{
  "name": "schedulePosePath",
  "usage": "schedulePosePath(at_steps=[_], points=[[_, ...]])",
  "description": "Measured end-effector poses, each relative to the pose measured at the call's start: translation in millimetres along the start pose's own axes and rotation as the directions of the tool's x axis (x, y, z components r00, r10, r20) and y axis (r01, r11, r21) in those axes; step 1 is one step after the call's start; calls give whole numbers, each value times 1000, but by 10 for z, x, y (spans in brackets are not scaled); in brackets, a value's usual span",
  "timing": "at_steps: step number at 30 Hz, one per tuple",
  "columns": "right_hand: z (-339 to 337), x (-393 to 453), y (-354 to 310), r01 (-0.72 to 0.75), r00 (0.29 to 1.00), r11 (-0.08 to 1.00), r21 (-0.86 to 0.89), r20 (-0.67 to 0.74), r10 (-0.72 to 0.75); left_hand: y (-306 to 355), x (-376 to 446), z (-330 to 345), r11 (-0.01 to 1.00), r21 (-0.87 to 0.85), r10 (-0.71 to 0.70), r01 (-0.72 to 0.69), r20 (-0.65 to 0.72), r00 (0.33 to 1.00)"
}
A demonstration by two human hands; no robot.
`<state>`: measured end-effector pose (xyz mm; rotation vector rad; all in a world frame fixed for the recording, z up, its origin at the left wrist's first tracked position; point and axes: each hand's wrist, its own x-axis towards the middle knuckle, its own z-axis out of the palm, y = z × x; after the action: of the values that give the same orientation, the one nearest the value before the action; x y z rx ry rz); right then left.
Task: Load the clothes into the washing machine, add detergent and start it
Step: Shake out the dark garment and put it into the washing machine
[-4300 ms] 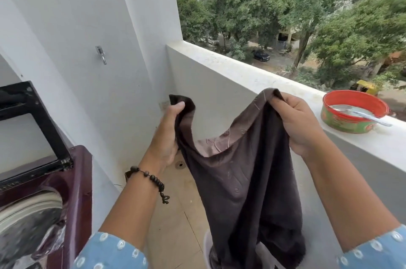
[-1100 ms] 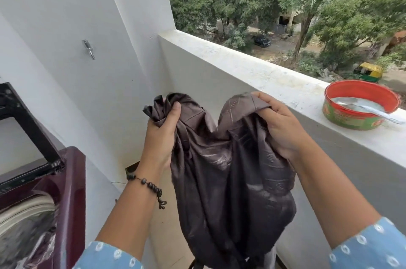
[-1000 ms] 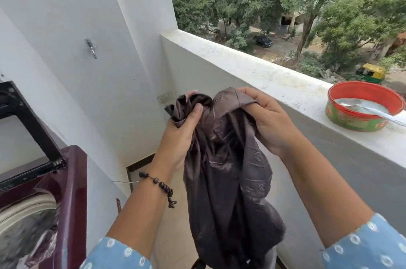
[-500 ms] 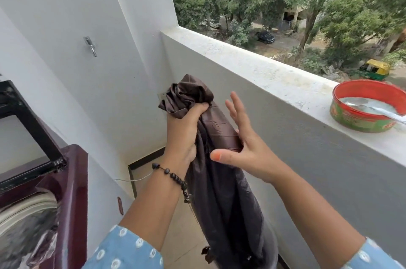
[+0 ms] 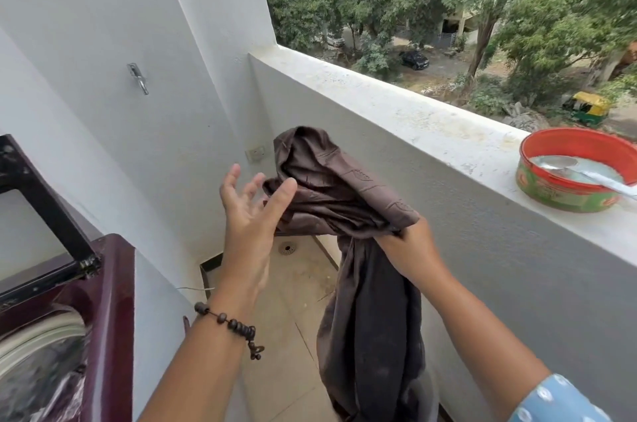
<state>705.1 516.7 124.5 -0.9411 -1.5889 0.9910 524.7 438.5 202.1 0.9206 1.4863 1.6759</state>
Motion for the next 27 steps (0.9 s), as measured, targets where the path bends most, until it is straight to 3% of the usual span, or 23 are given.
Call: schedulePosePath(at_steps=[3,5,8,10,12,14,17,20,22,24,27], points=[[-163,129,-81,73,997,973,-218,45,-65,174,-30,-213,893,372,246,-254,68,967],[-148,178,-134,127,982,922,-366,176,-65,303,-65,-173,764,538,272,-357,233,934],[28,165,-259,261,907,864,-431,415,-67,295,-111,62,390,775,59,-497,518,853],[118,147,-337,337,851,866,-370,513,-112,148,-90,198,215,810,-170,-545,580,796],[123,136,-391,297,847,901,-315,522,-97,-14,-42,229,267,837,-272,-477,540,796],[76,114,-396,233,865,926,-297,498,-58,-111,-7,191,385,844,-276,-373,491,827],[13,58,-302,145,887,961,-236,462,-21,-126,15,133,493,805,-243,-329,491,837],[-98,-11,-173,-106,883,994,2,461,94,-53,66,106,626,703,-100,-338,502,859],[-184,-74,-68,-266,828,959,101,534,174,11,106,82,768,545,25,-337,501,865],[-208,-156,63,-315,781,947,65,584,220,112,151,66,868,352,171,-352,453,875],[-111,-243,188,-357,801,933,49,530,279,284,233,104,909,112,360,-402,276,891]])
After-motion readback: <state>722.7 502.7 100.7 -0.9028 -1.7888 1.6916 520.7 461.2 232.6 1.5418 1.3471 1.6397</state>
